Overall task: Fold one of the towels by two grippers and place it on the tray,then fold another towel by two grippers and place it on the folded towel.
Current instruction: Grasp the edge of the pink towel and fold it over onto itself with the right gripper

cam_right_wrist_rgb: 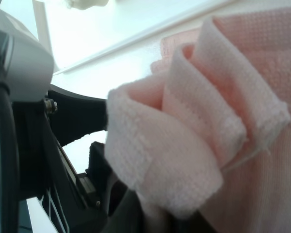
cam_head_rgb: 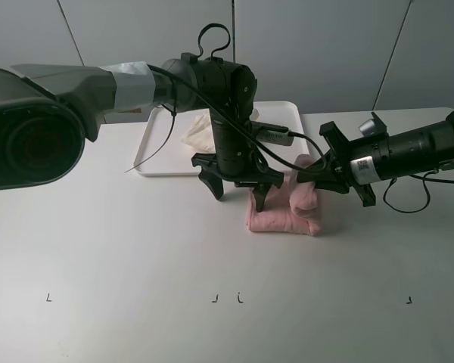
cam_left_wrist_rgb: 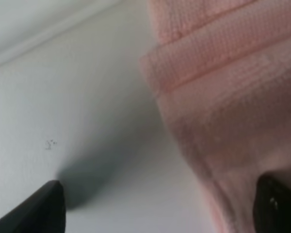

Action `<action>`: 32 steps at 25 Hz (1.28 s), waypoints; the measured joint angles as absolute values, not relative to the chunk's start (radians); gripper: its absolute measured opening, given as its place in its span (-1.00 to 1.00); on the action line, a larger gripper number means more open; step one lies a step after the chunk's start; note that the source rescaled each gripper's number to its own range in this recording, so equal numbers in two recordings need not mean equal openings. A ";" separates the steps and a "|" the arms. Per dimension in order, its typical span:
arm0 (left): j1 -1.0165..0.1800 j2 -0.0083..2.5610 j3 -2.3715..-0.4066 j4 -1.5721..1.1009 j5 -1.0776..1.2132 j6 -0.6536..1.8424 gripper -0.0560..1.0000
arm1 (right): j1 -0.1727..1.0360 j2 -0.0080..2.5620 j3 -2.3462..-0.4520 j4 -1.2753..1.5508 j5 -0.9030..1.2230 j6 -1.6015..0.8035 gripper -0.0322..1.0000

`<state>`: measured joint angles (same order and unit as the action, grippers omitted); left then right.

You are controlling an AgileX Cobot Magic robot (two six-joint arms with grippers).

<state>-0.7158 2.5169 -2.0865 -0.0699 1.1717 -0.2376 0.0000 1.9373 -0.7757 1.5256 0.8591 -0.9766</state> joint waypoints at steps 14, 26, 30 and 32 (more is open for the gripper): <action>-0.714 2.517 -2.087 -0.059 1.172 -0.235 0.99 | 0.067 1.937 -0.776 1.558 0.801 -0.997 -0.82; -0.685 2.526 -2.215 -0.104 1.199 -0.198 0.99 | 0.067 1.937 -0.776 1.558 0.790 -0.997 -0.82; -0.647 2.526 -2.292 -0.104 1.213 -0.186 0.99 | 0.067 1.937 -0.776 1.558 0.782 -0.984 -0.82; -0.630 2.526 -2.327 -0.106 1.213 -0.181 0.99 | 0.067 1.937 -0.776 1.558 0.782 -0.979 -0.82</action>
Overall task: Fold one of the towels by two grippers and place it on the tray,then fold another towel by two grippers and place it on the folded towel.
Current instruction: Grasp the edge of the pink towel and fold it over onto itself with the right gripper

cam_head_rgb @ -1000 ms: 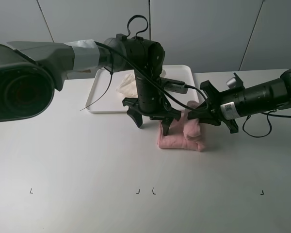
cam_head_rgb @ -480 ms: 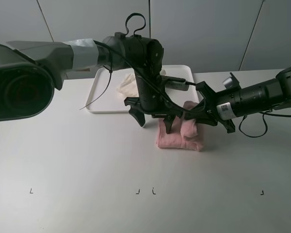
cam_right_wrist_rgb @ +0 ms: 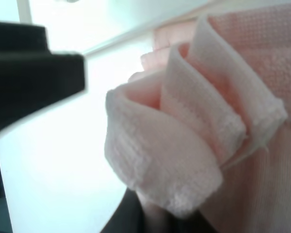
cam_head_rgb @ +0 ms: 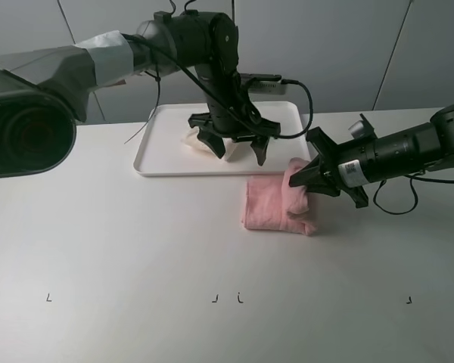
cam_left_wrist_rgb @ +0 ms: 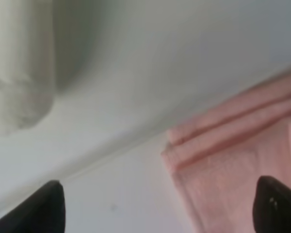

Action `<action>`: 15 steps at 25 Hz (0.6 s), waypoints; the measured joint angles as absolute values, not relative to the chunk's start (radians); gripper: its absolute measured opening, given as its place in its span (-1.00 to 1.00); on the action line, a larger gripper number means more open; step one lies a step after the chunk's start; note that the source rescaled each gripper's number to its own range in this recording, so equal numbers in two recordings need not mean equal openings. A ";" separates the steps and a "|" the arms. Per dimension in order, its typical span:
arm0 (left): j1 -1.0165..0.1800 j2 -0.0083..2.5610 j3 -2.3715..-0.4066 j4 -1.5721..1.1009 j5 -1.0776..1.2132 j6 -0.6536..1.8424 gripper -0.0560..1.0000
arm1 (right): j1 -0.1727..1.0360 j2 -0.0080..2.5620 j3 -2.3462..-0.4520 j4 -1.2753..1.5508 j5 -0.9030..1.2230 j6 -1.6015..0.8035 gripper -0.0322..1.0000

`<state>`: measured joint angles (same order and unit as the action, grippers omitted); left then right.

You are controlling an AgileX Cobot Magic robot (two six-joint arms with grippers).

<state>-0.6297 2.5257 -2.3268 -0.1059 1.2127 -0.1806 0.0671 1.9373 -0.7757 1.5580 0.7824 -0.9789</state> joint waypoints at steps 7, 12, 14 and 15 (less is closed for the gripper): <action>-0.607 2.526 -2.347 -0.134 1.215 -0.159 0.99 | 0.069 1.937 -0.776 1.604 0.796 -0.964 -0.35; -0.607 2.526 -2.347 -0.140 1.217 -0.136 0.99 | 0.119 1.937 -0.776 1.690 0.846 -1.001 0.24; -0.601 2.526 -2.347 -0.151 1.217 -0.131 0.99 | 0.126 1.937 -0.776 1.690 0.856 -1.015 0.27; -0.599 2.526 -2.347 -0.154 1.217 -0.129 0.99 | 0.126 1.937 -0.776 1.686 0.856 -1.019 0.27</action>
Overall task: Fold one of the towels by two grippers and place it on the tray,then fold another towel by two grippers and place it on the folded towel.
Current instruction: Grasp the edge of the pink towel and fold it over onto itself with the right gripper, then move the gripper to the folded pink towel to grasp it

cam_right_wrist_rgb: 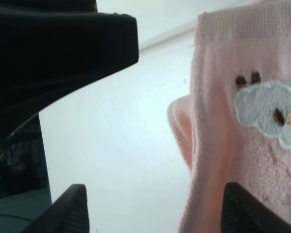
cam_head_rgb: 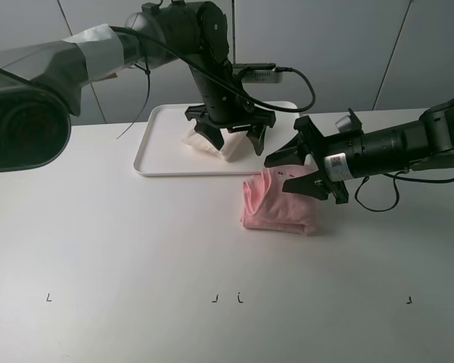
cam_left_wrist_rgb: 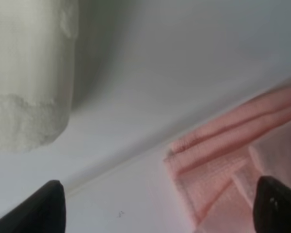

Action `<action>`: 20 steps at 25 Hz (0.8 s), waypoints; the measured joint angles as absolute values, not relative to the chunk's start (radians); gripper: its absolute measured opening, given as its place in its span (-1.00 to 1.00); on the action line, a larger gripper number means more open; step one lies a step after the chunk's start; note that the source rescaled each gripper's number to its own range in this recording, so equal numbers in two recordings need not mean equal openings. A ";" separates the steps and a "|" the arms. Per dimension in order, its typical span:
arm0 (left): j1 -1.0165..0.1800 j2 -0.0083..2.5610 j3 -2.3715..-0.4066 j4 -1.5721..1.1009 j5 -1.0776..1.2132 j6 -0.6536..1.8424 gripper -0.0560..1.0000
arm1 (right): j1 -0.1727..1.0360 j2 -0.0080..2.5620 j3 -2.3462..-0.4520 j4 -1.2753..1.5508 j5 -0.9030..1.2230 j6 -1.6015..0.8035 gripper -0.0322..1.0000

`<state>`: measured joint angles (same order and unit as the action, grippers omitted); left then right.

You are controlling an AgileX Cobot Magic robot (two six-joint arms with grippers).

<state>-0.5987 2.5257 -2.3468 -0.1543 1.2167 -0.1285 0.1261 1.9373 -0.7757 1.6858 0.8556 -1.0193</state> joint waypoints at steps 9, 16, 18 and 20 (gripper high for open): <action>-0.577 2.526 -2.347 -0.158 1.217 -0.125 0.98 | -0.012 1.937 -0.776 1.588 0.859 -1.022 0.27; -0.577 2.526 -2.347 -0.158 1.217 -0.124 0.98 | -0.035 1.937 -0.776 1.442 0.796 -0.972 0.27; -0.577 2.526 -2.347 -0.163 1.217 -0.118 0.98 | -0.035 1.952 -0.776 1.437 0.794 -0.961 0.28; -0.577 2.526 -2.347 -0.182 1.217 -0.110 0.98 | -0.036 1.984 -0.776 1.444 0.801 -0.961 0.28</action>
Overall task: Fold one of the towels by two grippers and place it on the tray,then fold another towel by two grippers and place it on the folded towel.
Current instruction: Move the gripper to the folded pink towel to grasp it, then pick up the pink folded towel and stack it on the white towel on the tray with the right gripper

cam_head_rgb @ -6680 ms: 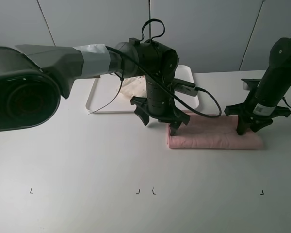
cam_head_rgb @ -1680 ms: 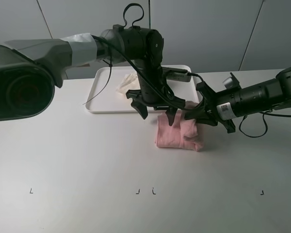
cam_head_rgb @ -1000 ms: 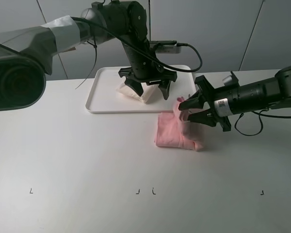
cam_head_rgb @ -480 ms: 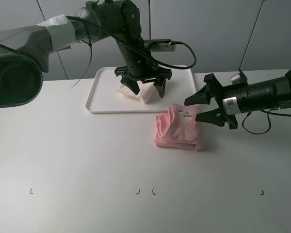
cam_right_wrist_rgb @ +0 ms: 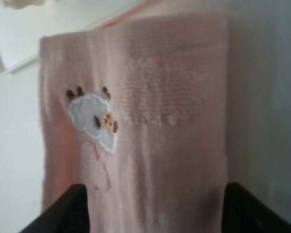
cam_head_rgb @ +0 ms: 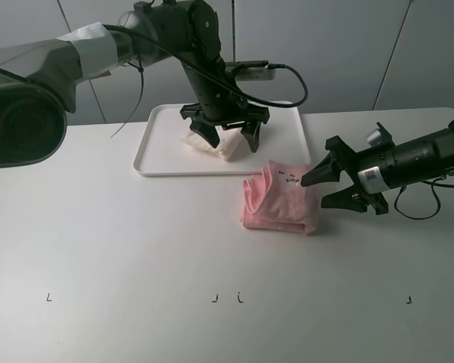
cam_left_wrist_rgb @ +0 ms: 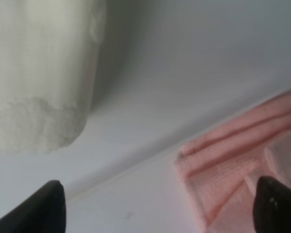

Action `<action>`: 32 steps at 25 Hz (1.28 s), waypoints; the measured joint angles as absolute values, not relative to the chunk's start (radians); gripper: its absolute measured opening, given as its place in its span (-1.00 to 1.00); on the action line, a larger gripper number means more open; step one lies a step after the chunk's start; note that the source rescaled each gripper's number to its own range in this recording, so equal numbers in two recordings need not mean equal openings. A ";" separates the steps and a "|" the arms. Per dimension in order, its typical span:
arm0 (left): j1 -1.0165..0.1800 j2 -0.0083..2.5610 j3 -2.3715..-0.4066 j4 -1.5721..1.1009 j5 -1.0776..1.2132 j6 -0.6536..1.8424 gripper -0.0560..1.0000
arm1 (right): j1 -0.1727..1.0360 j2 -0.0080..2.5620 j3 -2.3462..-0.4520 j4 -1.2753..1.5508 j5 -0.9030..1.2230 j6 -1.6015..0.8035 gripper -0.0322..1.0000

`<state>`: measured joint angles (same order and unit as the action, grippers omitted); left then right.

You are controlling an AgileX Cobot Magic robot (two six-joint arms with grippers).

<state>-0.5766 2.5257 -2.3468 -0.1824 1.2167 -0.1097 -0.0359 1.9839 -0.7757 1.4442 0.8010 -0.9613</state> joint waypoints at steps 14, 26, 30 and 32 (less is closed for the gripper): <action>-0.577 2.526 -2.347 -0.195 1.217 -0.098 0.98 | -0.038 2.095 -0.776 1.534 0.836 -1.090 0.03; -0.577 2.526 -2.347 -0.199 1.217 -0.071 0.98 | -0.038 2.105 -0.776 1.688 0.968 -1.227 -0.81; -0.577 2.526 -2.347 -0.251 1.217 -0.022 0.98 | -0.038 2.105 -0.792 1.649 0.972 -1.233 -0.81; -0.577 2.526 -2.347 -0.277 1.217 0.000 0.98 | -0.038 2.105 -0.812 1.600 0.974 -1.214 -0.81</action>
